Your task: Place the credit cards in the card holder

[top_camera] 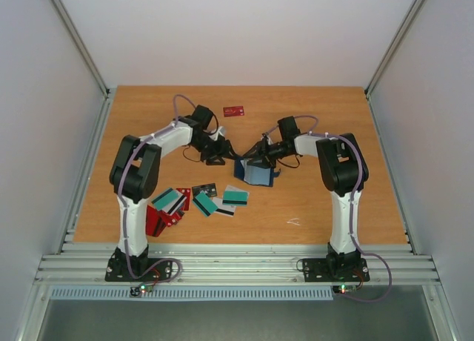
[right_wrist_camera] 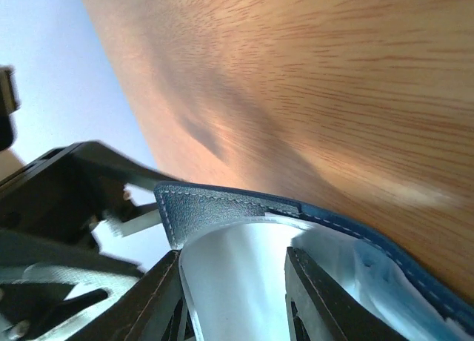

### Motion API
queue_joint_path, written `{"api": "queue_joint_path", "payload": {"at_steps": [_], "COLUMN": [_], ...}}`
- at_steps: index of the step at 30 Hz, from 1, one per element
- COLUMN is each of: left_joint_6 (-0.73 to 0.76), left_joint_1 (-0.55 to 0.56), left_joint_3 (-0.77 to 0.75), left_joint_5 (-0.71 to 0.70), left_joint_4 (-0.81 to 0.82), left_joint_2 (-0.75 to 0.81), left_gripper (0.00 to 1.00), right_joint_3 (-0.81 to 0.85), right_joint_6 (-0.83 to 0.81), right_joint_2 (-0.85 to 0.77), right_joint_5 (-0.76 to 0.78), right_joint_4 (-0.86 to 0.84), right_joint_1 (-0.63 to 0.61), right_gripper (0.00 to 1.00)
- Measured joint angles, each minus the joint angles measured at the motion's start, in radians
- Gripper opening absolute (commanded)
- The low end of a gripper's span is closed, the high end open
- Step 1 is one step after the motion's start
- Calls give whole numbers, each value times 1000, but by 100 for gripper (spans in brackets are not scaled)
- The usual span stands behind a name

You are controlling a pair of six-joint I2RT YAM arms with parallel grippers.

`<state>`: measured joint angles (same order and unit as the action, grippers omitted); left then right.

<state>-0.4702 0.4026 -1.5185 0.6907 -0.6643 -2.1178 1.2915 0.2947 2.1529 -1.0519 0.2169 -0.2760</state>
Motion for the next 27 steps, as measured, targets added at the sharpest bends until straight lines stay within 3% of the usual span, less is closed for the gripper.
{"api": "queue_joint_path", "payload": {"at_steps": [6, 12, 27], "left_joint_6": [53, 117, 164], "left_joint_1": [18, 54, 64], "left_joint_3": [43, 185, 488], "left_joint_5": [-122, -217, -280], "left_joint_4": [-80, -111, -162], "left_joint_2": [173, 393, 648], "left_gripper": [72, 73, 78], "right_joint_3": [14, 49, 164], "right_joint_6": [-15, -41, -50], "right_joint_2": [13, 13, 0], "right_joint_5": [11, 48, 174], "right_joint_4": [39, 109, 299], "right_joint_1": [0, -13, -50], "right_gripper": [37, 37, 39]}}
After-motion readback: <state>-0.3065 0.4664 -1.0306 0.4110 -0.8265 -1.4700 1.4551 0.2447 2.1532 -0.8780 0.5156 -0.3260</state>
